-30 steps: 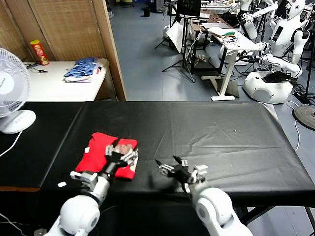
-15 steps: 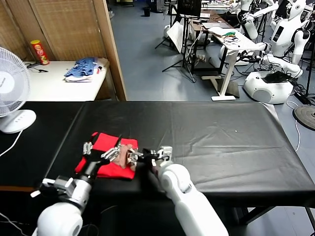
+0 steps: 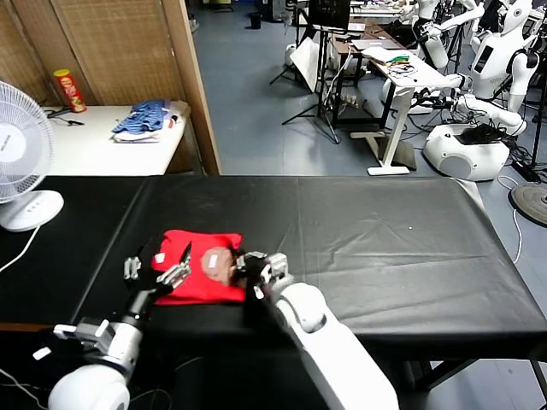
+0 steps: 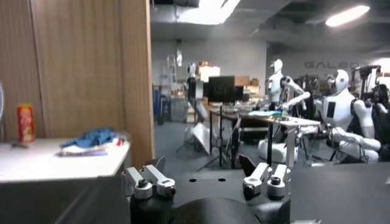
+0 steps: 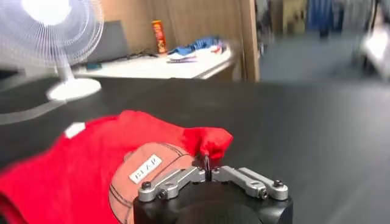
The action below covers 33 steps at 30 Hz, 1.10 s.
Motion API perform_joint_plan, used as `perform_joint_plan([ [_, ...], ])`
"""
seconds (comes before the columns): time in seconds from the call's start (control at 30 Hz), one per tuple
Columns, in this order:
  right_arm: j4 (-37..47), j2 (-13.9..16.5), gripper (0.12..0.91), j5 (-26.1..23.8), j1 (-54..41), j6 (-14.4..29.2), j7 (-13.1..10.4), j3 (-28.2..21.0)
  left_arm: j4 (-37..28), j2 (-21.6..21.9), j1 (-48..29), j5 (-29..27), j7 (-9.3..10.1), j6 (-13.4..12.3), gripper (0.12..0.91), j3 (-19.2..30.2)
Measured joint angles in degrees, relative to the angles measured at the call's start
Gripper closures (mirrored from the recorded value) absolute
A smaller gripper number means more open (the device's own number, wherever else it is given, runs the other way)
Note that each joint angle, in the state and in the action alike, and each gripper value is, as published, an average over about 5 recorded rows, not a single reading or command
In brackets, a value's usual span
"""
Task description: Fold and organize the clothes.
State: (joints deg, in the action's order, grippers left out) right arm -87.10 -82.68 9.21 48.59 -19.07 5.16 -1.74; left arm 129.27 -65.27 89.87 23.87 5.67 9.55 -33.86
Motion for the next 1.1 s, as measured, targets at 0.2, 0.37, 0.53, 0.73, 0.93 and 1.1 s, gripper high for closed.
perform_joint_plan([
  [0.2,-1.95,9.3,0.531,-12.08,2.85,11.96,0.87,2.35,-1.48,-0.16,1.21,0.73,0.09,-1.26,0.232,-0.61],
  [0.37,-6.61,16.76,0.293,-14.35,8.72,17.84,-1.04,6.12,-2.83,-0.1,2.66,0.53,0.08,-3.13,0.232,-0.69],
  [0.53,-14.3,19.38,0.231,-13.48,18.1,18.86,-3.62,11.78,-3.6,-0.07,4.43,0.05,0.77,-5.61,0.232,-0.13],
  [0.73,-25.21,18.25,0.227,-8.8,31.9,16.76,-9.86,19.1,-2.71,0.25,7.85,0.25,3.47,-4.61,0.232,0.64],
  [0.93,-34.64,15.83,0.227,-4.54,44.59,16.15,-14.58,24.03,-2.19,0.62,12.36,0.3,4.12,-4.6,0.232,-0.19],
  [1.1,-41.51,14.03,0.227,-1.91,53.75,14.32,-18.65,25.39,-1.96,0.82,15.7,0.29,3.95,-5.29,0.232,-1.55],
])
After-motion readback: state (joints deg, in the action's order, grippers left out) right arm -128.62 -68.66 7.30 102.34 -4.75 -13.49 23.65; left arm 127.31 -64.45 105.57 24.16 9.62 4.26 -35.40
